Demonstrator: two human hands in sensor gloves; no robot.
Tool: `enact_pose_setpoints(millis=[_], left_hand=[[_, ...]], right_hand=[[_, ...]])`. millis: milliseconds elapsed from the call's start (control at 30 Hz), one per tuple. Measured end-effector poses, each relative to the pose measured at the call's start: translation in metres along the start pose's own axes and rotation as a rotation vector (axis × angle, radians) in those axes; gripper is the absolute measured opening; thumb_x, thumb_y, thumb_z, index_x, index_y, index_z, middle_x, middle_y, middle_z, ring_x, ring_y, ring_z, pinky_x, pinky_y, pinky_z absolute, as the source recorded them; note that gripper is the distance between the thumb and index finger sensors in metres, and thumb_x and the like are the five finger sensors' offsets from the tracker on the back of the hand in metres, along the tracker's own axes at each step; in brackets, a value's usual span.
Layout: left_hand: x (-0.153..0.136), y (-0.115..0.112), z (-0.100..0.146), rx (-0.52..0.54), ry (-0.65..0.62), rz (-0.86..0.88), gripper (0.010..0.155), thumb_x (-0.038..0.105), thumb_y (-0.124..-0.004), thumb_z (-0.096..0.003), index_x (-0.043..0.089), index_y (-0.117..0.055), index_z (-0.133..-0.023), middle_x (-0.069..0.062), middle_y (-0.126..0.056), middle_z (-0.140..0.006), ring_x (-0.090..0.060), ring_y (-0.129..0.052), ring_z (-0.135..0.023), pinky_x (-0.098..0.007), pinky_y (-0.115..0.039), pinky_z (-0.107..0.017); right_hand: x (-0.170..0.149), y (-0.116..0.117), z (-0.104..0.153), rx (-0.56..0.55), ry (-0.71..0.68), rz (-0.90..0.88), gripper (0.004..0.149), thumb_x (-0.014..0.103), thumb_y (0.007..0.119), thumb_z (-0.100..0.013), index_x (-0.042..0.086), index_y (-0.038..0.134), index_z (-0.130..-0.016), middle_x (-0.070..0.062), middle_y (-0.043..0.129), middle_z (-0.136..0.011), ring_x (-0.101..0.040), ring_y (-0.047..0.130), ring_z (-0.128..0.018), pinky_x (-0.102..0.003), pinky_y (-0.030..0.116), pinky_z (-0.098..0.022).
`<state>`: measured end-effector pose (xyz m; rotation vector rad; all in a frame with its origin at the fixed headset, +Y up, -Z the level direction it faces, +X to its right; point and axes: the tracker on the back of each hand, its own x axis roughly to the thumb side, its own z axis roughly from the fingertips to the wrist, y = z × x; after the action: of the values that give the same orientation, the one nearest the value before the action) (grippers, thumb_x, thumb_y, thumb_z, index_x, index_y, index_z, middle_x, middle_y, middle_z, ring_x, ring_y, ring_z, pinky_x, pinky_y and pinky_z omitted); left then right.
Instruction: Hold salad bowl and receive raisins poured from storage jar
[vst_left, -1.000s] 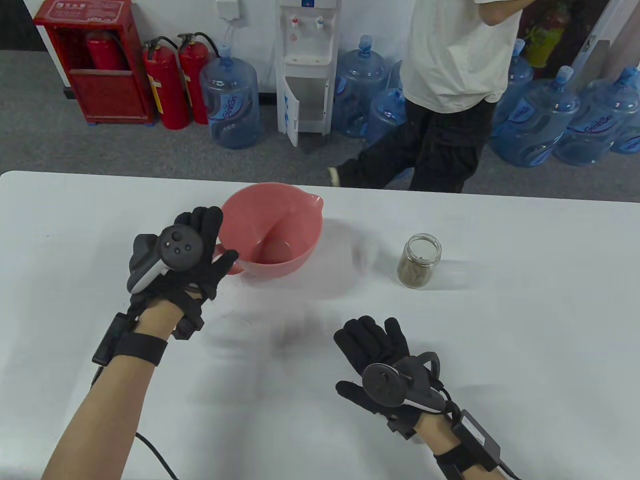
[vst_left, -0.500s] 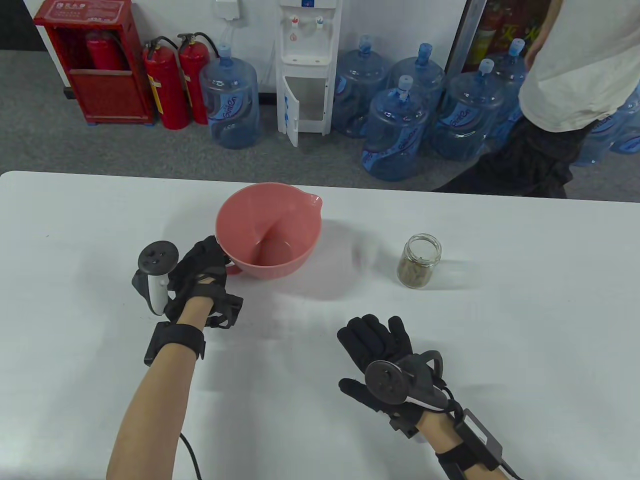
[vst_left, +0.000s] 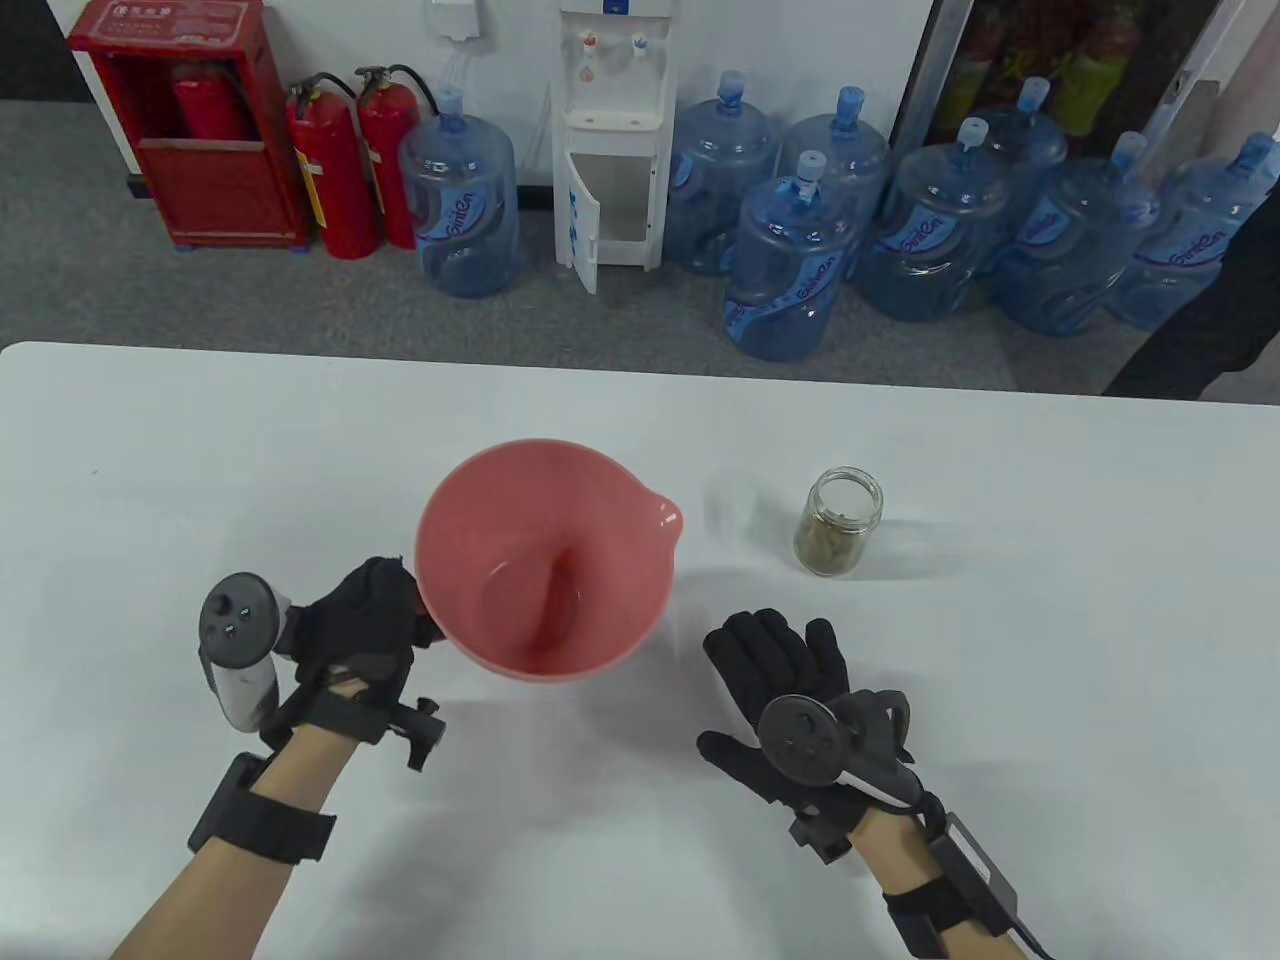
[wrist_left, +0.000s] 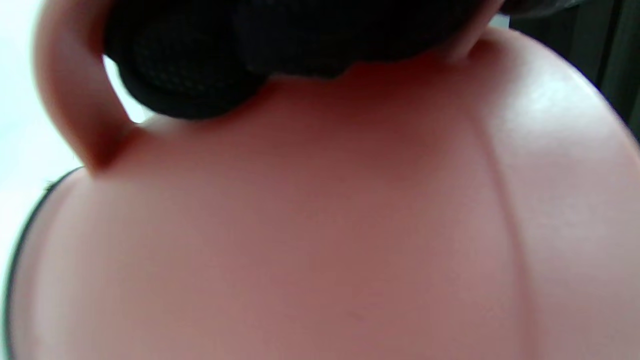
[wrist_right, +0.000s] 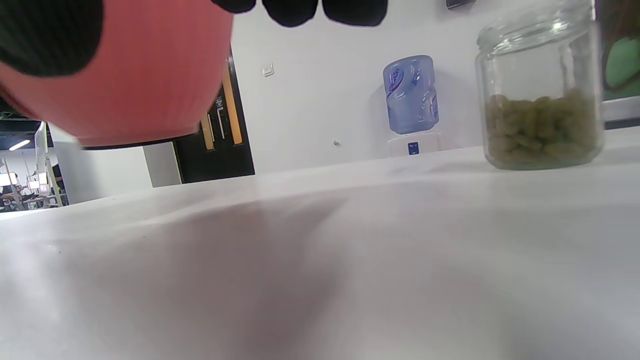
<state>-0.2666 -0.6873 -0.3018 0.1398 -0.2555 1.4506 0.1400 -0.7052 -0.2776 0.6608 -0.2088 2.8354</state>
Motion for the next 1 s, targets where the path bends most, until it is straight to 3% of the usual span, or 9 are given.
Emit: enact_pose_setpoints(millis=[167,300,567,733,867,1000], left_hand=[[-0.012,-0.014,0.025,-0.079,-0.001,0.097,0.047,0.055,-0.058,-0.0421,0.017,-0.086,-0.041,0.000,-0.089,-0.029,-0.034,-0.095,-0.036,-0.055,-0.073,-0.053],[-0.018,-0.018,0.038,-0.082,-0.040,0.150,0.047,0.054,-0.058,-0.0424,0.016,-0.086,-0.041,-0.002,-0.089,-0.028,-0.035,-0.094,-0.035,-0.056,-0.072,-0.051],[-0.024,-0.017,0.043,-0.084,-0.015,0.223,0.047,0.054,-0.058,-0.0425,0.016,-0.086,-0.041,-0.002,-0.089,-0.029,-0.036,-0.093,-0.035,-0.057,-0.072,-0.051],[-0.027,-0.019,0.043,-0.092,0.004,0.248,0.048,0.054,-0.055,-0.0427,0.015,-0.084,-0.043,-0.002,-0.088,-0.031,-0.036,-0.091,-0.038,-0.057,-0.069,-0.054],[-0.026,-0.019,0.042,-0.099,-0.008,0.249,0.048,0.054,-0.056,-0.0427,0.016,-0.085,-0.043,-0.002,-0.088,-0.030,-0.036,-0.092,-0.037,-0.057,-0.070,-0.053],[-0.027,-0.020,0.042,-0.093,-0.003,0.254,0.048,0.054,-0.056,-0.0427,0.016,-0.085,-0.043,-0.002,-0.088,-0.030,-0.036,-0.092,-0.036,-0.057,-0.070,-0.053]], right_hand=[[0.002,0.003,0.000,0.009,-0.006,0.014,0.091,0.071,0.070,-0.032,0.038,0.025,-0.104,0.004,0.024,-0.114,-0.026,0.034,-0.110,-0.061,0.022,-0.077],[0.003,0.009,0.000,0.025,-0.013,0.041,0.091,0.071,0.070,-0.032,0.038,0.026,-0.104,0.004,0.024,-0.114,-0.026,0.034,-0.110,-0.061,0.022,-0.077],[0.003,0.011,-0.005,0.042,-0.031,0.087,0.090,0.070,0.071,-0.032,0.039,0.026,-0.103,0.005,0.024,-0.114,-0.026,0.032,-0.110,-0.061,0.021,-0.078],[-0.004,-0.007,-0.022,0.171,-0.069,0.091,0.089,0.069,0.072,-0.031,0.040,0.027,-0.103,0.006,0.026,-0.114,-0.024,0.035,-0.111,-0.061,0.023,-0.079],[-0.023,-0.032,-0.045,0.139,-0.024,0.150,0.088,0.068,0.072,-0.031,0.040,0.029,-0.103,0.006,0.027,-0.114,-0.023,0.035,-0.111,-0.060,0.024,-0.079],[-0.053,-0.051,-0.069,0.076,0.076,0.075,0.089,0.068,0.073,-0.031,0.041,0.028,-0.102,0.007,0.026,-0.114,-0.023,0.033,-0.111,-0.060,0.022,-0.079]])
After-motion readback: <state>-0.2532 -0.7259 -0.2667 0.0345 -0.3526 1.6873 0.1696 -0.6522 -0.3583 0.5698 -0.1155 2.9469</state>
